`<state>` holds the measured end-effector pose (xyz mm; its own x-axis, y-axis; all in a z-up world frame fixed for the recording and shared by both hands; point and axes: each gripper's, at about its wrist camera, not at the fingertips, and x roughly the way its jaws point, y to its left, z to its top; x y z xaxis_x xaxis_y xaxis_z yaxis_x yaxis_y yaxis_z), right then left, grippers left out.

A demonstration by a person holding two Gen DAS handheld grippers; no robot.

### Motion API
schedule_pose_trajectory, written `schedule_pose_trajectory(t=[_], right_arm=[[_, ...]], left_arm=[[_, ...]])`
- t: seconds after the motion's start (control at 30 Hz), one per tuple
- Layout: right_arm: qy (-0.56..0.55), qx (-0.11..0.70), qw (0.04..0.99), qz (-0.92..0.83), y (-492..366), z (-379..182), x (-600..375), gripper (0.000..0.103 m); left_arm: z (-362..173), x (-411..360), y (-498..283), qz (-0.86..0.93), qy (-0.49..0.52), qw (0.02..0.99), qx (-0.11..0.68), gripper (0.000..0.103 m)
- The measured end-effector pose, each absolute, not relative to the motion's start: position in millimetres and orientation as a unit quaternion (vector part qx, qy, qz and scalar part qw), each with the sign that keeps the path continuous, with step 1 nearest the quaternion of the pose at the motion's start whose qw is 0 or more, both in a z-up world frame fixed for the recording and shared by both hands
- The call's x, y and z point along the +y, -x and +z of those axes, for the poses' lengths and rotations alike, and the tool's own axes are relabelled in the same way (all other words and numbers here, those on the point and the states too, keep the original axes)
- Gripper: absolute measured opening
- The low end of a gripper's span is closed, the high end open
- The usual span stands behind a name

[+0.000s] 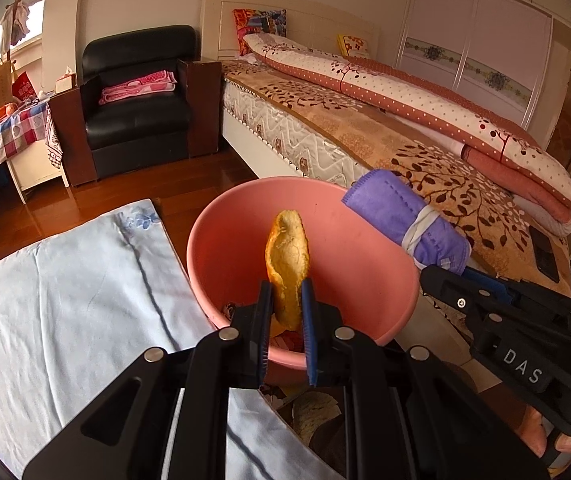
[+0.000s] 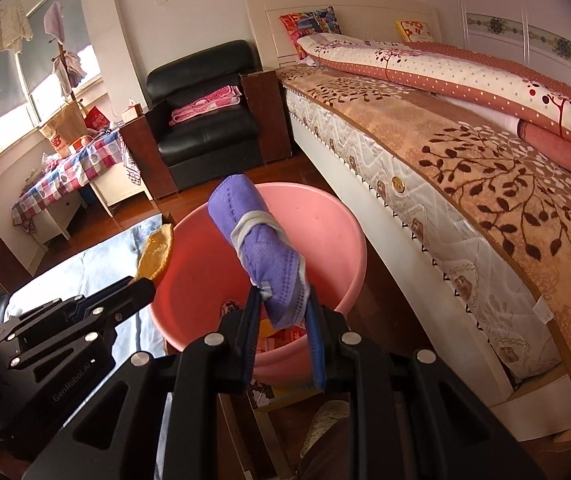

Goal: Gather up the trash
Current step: 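Lower both tools into the pink bucket and open them to drop the crust and cloth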

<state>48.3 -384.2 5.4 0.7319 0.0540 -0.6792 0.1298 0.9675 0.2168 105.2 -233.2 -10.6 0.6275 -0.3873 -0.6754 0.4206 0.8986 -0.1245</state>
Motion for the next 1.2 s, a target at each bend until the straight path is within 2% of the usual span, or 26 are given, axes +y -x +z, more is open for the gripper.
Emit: schedule_pose_trajectory(t=[0.63, 0.93, 0.97, 1.07, 1.2], right_arm=[[-0.121, 0.382, 0.916, -0.025, -75.8, -10.4, -382.0, 0.022], [-0.12, 0.387, 0.914, -0.028, -81.4, -14.7, -383.5, 0.022], [-0.12, 0.388, 0.913, -0.028, -81.8, -15.4, -383.9, 0.022], [-0.121, 0.39, 0.912, -0.029, -82.6, -17.6, -383.9, 0.022], [-0.123, 0.392, 0.911, -0.029, -84.5, -20.4, -384.6, 0.022]], left_arm=[[-37.4, -249.6, -125.3, -0.216, -0.034, 0.891, 0.397, 0.014], [-45.2, -247.9, -134.2, -0.209, -0.034, 0.887, 0.41, 0.017], [-45.7, -248.2, -135.1, -0.209, -0.033, 0.887, 0.41, 0.019], [-45.8, -245.2, -136.3, -0.208, -0.028, 0.888, 0.41, 0.036], [-44.5, -242.7, -137.8, -0.209, -0.02, 0.889, 0.406, 0.038]])
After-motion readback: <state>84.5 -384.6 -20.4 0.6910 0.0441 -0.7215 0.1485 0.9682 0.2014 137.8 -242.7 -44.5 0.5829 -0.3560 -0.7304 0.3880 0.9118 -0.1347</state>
